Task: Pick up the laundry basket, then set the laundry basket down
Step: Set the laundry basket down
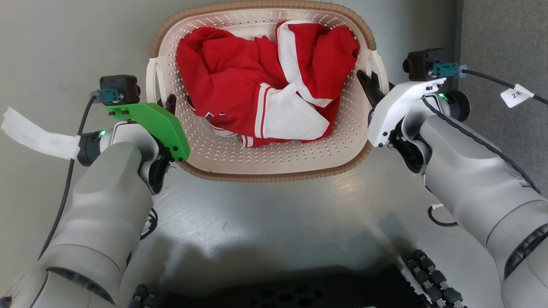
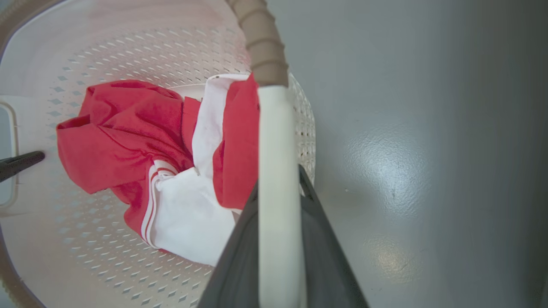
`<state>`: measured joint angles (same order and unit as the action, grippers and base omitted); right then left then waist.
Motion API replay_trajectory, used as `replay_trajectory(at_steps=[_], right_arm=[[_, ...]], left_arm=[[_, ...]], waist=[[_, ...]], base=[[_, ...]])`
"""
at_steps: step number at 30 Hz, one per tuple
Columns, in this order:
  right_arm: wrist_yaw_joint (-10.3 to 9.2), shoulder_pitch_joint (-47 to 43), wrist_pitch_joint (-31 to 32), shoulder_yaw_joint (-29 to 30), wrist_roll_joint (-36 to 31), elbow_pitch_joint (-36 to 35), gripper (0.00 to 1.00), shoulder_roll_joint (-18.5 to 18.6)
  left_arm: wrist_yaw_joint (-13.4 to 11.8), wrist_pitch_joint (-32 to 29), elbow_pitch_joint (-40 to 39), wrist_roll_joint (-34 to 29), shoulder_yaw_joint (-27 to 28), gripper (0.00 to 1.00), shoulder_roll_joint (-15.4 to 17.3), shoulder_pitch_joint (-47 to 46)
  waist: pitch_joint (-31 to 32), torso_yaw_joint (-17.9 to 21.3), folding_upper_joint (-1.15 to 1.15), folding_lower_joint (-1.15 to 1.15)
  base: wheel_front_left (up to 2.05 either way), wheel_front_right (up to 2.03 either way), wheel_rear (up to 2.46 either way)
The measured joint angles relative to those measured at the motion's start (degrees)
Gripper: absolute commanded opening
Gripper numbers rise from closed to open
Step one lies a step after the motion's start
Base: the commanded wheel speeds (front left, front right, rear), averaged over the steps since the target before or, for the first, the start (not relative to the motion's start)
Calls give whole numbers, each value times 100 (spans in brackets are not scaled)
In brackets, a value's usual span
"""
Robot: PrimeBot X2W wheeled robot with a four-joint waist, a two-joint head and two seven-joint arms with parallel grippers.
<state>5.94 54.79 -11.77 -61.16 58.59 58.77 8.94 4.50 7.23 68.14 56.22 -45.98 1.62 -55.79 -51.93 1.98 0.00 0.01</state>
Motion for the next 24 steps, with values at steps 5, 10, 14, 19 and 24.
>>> replay_trajectory(at_steps=[5,10,14,19,24], right_arm=[[1,8,-15,-32,44,47,44,-12],[111,14,-13,-86,83,113,100,-129],[112,20,-13,-105,99,155,100,-166],[112,25,-13,-137,123,221,100,-172],[112,55,-14,-170,144,287,100,-177]], left_arm=[[1,11,4,5,-21,2,-1,0],[9,9,-8,85,-7,100,-10,-20],[10,-13,-8,118,-10,100,-24,-26],[10,-21,1,152,-19,100,-24,-31],[12,-22,13,156,-35,100,-23,-32]], waist=[[-16,5,0,0],[-27,14,0,0],[-31,20,0,0],[-27,29,0,0],[-5,35,0,0]], base=[[0,0,0],[0,0,0],[0,0,0],[0,0,0],[0,0,0]])
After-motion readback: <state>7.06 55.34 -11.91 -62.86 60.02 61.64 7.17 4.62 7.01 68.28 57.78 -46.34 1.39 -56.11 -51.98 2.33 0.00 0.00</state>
